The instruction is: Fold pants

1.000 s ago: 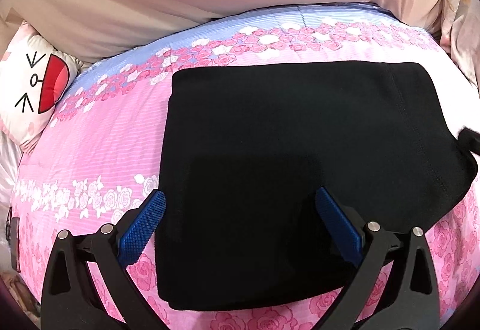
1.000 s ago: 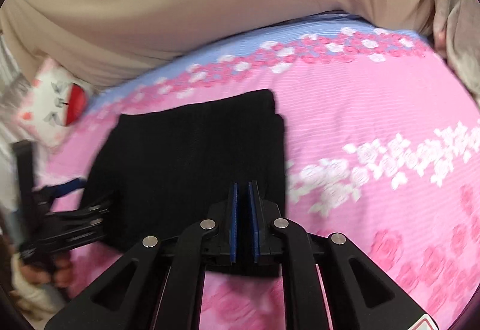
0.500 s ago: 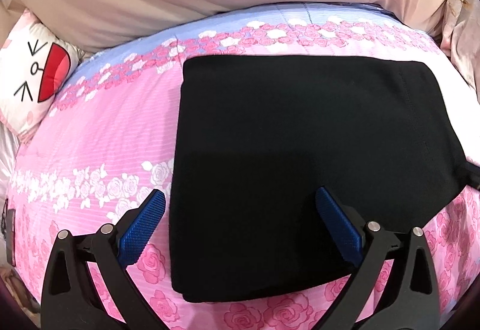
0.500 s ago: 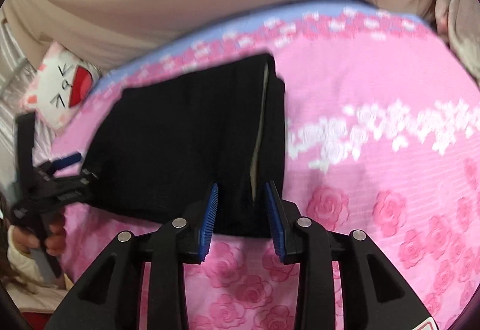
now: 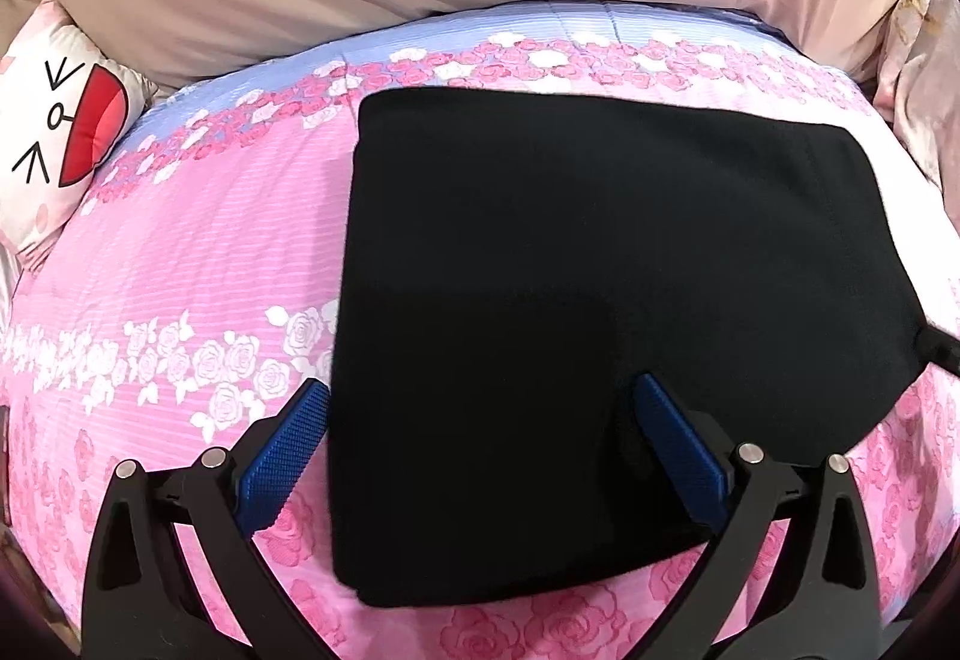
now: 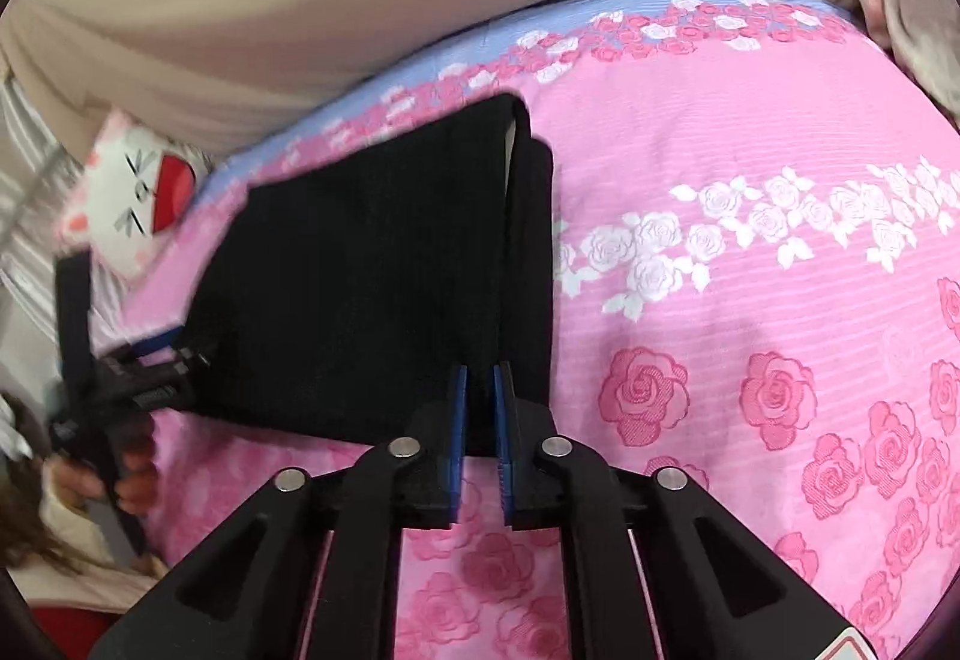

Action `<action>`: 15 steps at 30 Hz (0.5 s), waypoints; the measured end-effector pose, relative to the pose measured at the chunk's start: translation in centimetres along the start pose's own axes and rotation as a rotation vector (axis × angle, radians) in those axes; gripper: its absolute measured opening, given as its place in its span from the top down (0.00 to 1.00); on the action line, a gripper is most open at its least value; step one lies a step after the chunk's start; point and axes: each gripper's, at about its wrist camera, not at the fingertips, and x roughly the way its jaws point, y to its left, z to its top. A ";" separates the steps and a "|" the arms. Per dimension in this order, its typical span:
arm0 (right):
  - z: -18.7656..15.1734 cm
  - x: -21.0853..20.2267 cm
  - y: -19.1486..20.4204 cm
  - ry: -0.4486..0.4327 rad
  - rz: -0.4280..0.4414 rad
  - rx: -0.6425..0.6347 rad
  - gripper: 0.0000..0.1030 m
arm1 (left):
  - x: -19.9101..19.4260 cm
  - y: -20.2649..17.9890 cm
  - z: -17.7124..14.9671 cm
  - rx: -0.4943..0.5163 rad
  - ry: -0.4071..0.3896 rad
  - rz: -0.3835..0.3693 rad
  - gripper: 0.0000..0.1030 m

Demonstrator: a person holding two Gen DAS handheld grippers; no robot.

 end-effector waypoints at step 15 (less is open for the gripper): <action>1.2 3.5 -1.7 0.131 0.221 0.180 0.22 | 2.4 7.9 -0.9 -0.304 0.143 -0.393 0.05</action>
